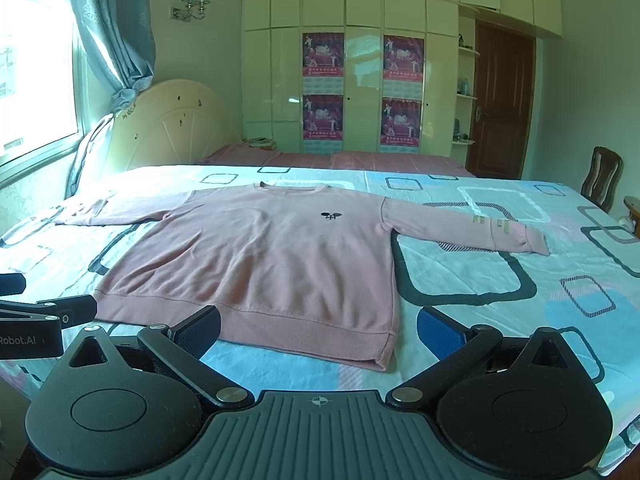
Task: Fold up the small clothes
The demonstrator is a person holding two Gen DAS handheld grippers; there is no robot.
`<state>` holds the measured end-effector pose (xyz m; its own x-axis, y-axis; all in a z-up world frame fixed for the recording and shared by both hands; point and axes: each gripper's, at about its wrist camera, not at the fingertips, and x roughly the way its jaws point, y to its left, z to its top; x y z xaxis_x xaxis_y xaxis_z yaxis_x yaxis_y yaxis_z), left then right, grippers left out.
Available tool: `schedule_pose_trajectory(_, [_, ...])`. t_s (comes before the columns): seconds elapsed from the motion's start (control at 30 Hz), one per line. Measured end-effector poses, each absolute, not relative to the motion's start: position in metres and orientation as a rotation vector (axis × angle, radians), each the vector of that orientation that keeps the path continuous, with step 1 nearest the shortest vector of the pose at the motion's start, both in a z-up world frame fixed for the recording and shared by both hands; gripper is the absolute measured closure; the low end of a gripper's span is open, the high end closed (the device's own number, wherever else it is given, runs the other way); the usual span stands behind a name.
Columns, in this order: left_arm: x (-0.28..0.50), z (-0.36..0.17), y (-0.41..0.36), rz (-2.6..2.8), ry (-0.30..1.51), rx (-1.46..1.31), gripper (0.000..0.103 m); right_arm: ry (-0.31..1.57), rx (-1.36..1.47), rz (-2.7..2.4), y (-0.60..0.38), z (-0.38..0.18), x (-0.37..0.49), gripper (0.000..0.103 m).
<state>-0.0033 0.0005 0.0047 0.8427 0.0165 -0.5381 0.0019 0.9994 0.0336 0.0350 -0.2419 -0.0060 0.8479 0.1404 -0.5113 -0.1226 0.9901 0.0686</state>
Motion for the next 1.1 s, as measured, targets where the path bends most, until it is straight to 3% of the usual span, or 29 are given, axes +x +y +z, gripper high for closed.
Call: schedule_pose_trajectory(1.1, [-0.004, 0.007, 0.0036, 0.009, 0.566, 0.033, 0.001, 0.54, 0.036, 0.151, -0.2425, -0.0054, 0.0351, 0.0])
